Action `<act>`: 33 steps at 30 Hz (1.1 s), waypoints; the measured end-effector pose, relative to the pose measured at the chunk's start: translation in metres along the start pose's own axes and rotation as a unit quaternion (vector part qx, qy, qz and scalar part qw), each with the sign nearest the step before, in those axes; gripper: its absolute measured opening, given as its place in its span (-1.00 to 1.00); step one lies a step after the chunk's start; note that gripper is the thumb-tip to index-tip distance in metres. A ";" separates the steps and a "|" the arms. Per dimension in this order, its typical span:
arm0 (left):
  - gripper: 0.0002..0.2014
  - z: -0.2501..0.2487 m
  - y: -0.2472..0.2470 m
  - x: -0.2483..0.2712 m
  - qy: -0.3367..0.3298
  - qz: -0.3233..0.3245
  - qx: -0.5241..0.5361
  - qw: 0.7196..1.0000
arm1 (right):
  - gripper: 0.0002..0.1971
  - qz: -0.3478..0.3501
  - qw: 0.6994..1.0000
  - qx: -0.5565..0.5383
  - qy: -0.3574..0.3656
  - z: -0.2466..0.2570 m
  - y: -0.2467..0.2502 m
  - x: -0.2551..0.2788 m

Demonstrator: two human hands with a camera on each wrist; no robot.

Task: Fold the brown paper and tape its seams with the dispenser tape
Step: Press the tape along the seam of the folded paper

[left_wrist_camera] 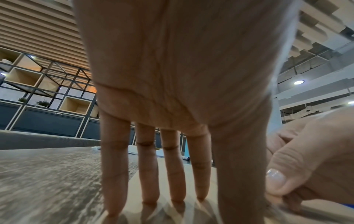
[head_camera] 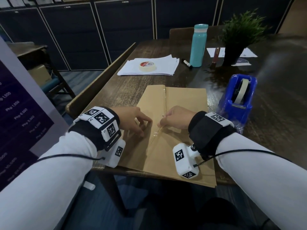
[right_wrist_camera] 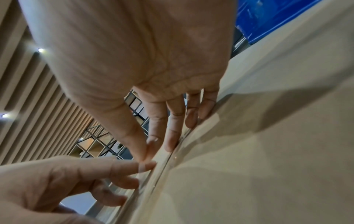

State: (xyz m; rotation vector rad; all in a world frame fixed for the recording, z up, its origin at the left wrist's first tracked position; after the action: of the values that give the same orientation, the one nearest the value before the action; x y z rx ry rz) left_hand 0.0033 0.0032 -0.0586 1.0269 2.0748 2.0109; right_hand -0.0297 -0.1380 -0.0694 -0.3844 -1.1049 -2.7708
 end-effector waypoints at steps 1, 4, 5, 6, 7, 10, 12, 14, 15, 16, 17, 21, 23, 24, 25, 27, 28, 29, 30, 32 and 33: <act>-0.33 0.000 0.000 0.000 0.000 0.000 0.002 1.000 | -0.74 0.000 1.000 0.003 0.001 0.000 0.000 0.001; -0.33 0.000 0.000 0.000 -0.001 0.001 0.006 1.000 | -0.76 -0.002 1.000 0.004 0.001 0.000 -0.001 0.001; -0.33 0.001 -0.001 0.000 -0.001 0.001 0.008 1.000 | -0.75 -0.002 1.000 0.006 0.001 0.000 -0.001 0.001; -0.33 0.001 0.000 -0.001 -0.001 0.001 0.009 1.000 | -0.72 -0.002 1.000 0.009 0.002 -0.001 -0.001 0.001; -0.34 0.001 0.000 -0.001 -0.001 0.000 0.009 1.000 | -0.68 -0.003 1.000 0.011 0.002 -0.001 0.000 0.001; -0.34 0.001 0.000 -0.001 -0.001 0.002 0.011 1.000 | -0.63 -0.006 1.000 0.018 0.003 0.000 -0.001 0.000; -0.34 0.001 0.001 -0.001 0.001 0.006 0.016 1.000 | -0.62 -0.008 1.000 0.020 0.003 -0.001 -0.001 -0.001; -0.33 0.001 0.001 -0.001 0.004 0.007 0.017 1.000 | -0.64 -0.011 1.000 0.018 0.003 -0.002 -0.001 -0.002; -0.32 0.001 0.001 0.000 0.004 0.007 0.015 1.000 | -0.65 -0.013 1.000 0.018 0.003 -0.002 -0.001 -0.002; -0.32 0.000 0.002 -0.001 0.004 0.005 0.014 1.000 | -0.66 -0.015 1.000 0.019 0.003 -0.002 -0.001 -0.002; -0.33 -0.001 0.002 -0.001 0.004 0.004 0.014 1.000 | -0.66 -0.017 1.000 0.021 0.003 -0.003 -0.001 -0.003; -0.42 -0.004 0.005 -0.002 0.007 -0.012 0.009 1.000 | -0.67 -0.021 0.999 0.026 0.003 -0.003 -0.002 -0.004; -0.46 -0.005 0.006 -0.004 0.008 -0.018 0.003 1.000 | -0.68 -0.021 0.999 0.027 0.004 -0.003 -0.002 -0.004; -0.48 -0.006 0.006 -0.005 0.008 -0.021 -0.001 1.000 | -0.68 -0.021 0.999 0.028 0.004 -0.003 -0.002 -0.004; -0.51 -0.007 0.006 -0.005 0.009 -0.023 -0.003 1.000 | -0.68 -0.022 0.999 0.030 0.005 -0.003 -0.002 -0.005; -0.58 -0.007 0.006 -0.007 0.010 -0.022 0.002 1.000 | -0.68 -0.024 0.999 0.036 0.006 -0.002 -0.002 -0.005; -0.59 -0.008 0.006 -0.008 0.012 -0.016 0.008 1.000 | -0.68 -0.026 0.999 0.039 0.007 -0.002 -0.002 -0.005; -0.59 -0.008 0.005 -0.009 0.017 -0.011 0.012 1.000 | -0.69 -0.026 0.999 0.041 0.007 -0.002 -0.002 -0.005; -0.57 -0.007 0.004 -0.011 0.024 -0.008 0.013 1.000 | -0.69 -0.026 0.999 0.042 0.007 -0.002 -0.003 -0.005; -0.54 -0.007 0.005 -0.014 0.038 -0.011 0.009 0.999 | -0.71 -0.025 0.999 0.043 0.007 -0.002 -0.002 -0.005; -0.54 -0.007 0.005 -0.015 0.043 -0.012 0.008 0.999 | -0.72 -0.026 0.999 0.043 0.007 -0.002 -0.002 -0.005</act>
State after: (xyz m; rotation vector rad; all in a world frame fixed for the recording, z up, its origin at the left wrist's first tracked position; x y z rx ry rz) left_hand 0.0131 -0.0106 -0.0587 0.9278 2.1372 2.0656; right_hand -0.0261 -0.1378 -0.0739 -0.3298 -1.2433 -2.7536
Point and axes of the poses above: each hand's wrist, its own x-axis away from the middle knuckle, its own y-axis out of the back of the hand, z = x × y, the point moved 7 cm from there along -x, towards the middle knuckle
